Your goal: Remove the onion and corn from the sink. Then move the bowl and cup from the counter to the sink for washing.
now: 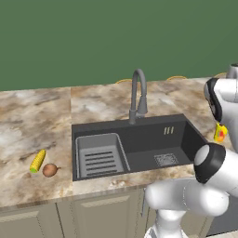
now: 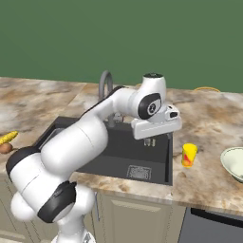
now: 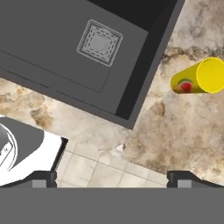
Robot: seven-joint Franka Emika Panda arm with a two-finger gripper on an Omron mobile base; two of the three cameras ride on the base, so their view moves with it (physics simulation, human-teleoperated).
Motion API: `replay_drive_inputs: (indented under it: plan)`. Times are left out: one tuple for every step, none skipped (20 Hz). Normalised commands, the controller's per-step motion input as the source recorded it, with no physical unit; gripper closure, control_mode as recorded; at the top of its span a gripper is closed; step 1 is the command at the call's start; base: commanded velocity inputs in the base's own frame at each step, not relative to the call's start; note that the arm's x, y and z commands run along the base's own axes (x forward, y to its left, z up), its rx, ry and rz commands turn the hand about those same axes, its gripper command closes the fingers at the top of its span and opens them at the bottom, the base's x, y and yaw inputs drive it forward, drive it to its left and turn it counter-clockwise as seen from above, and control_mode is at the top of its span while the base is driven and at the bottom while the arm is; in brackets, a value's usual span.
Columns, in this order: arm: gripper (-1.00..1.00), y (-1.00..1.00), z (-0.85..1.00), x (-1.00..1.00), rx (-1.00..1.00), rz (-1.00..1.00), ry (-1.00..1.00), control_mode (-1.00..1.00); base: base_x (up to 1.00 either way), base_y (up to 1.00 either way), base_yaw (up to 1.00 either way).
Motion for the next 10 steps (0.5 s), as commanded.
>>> replay_drive_inputs:
  plan:
    - [-1.00,-0.15,-0.21,0.17,0.00,0.00,0.00,-1.00,0.00,0.00,0.00]
    - [-1.00,-0.16,-0.23,0.17,0.00,0.00,0.00,-1.00,0.00,0.00,0.00]
    - [-1.00,-0.16,-0.22,0.17,0.00,0.00,0.00,-1.00,0.00,0.00,0.00]
    - [-1.00,-0.19,-0.19,0.17,0.02,0.00,0.00,-1.00,0.00,0.00,0.00]
    - [-1.00,-0.17,-0.19,0.18,0.03,0.00,0.00,-1.00,0.00,0.00,0.00]
    - [-1.00,-0.16,-0.18,0.21,0.03,0.00,0.00,-1.00,0.00,0.00,0.00]
    - [-1.00,-0.15,-0.18,0.21,0.03,0.00,0.00,-1.00,0.00,0.00,0.00]
    - [-1.00,-0.14,-0.18,0.21,0.04,0.00,0.00,-1.00,0.00,0.00,0.00]
    - [-1.00,-0.15,-0.19,0.20,0.04,0.00,0.00,-1.00,0.00,0.00,0.00]
    - [-1.00,-0.17,-0.18,0.19,0.04,0.00,0.00,-1.00,0.00,0.00,0.00]
